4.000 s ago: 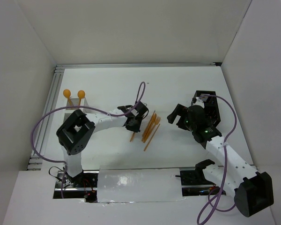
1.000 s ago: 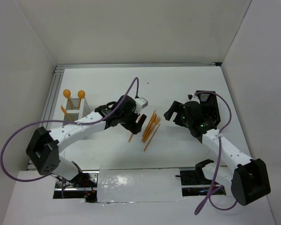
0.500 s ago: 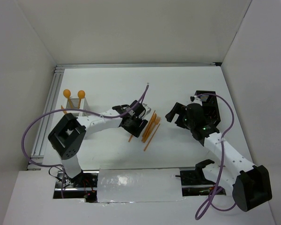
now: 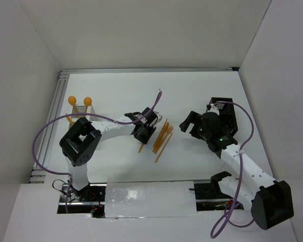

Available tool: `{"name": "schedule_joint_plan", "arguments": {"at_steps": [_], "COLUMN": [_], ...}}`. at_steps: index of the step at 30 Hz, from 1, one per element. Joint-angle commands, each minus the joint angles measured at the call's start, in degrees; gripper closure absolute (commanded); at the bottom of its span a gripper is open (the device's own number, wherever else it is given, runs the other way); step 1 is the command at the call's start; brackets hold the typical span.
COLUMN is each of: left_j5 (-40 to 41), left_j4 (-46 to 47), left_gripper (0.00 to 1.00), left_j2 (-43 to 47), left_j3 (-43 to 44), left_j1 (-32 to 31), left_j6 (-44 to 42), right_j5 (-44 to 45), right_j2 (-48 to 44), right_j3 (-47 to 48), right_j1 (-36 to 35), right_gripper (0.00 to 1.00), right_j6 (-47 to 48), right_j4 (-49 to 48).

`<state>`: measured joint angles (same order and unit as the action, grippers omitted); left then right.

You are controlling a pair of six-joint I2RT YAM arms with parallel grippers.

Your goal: Sort the eating utensils into containers

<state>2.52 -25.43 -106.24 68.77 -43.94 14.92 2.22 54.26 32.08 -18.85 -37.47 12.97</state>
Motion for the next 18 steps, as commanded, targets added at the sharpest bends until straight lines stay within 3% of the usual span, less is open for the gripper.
{"name": "schedule_joint_plan", "arguments": {"at_steps": [1, 3, 4, 6, 12, 15, 16, 18], "left_j5": [1.17, 1.6, 1.43, 0.91, 1.34, 2.22, 1.53, -1.1], "left_j4": [0.03, 0.29, 0.47, 0.12, 0.64, 4.84, 7.04, 14.92], "left_gripper": [0.64, 0.73, 0.84, 0.98, 1.0, 1.0, 1.0, 1.0], "left_j2": [-2.92, -3.36, -3.8, -3.98, 4.44, 17.16, 20.86, 36.72], "left_j3": [0.84, 0.31, 0.31, 0.13, -0.92, -3.8, -5.3, -10.9], "left_j1": [-0.44, -0.53, -0.36, -0.09, 2.73, 10.08, 9.58, 18.94], "left_j6": [-0.68, -0.68, -0.33, 0.29, 3.01, 7.55, 7.58, 7.5], "right_j5": [1.21, 1.74, 1.74, 1.74, 1.21, 0.68, 0.68, -0.46], "right_j2": [-1.87, -2.31, -2.32, -2.49, -1.27, -1.09, -1.09, -0.65], "right_j3": [-0.79, -0.79, -0.79, -0.79, -0.79, -0.79, -0.79, -0.79], "right_j1": [0.31, 0.48, 0.4, 0.31, 0.39, 0.57, 0.48, 0.57], "right_gripper": [0.0, 0.0, 0.0, 0.0, 0.0, 0.0, 0.0, 0.0], "right_j6": [-0.5, -0.67, -0.58, -0.76, -0.58, -0.23, -0.32, -0.32], "right_j4": [0.56, 0.56, 0.56, 0.56, 0.56, 0.04, 0.04, -1.1]}}
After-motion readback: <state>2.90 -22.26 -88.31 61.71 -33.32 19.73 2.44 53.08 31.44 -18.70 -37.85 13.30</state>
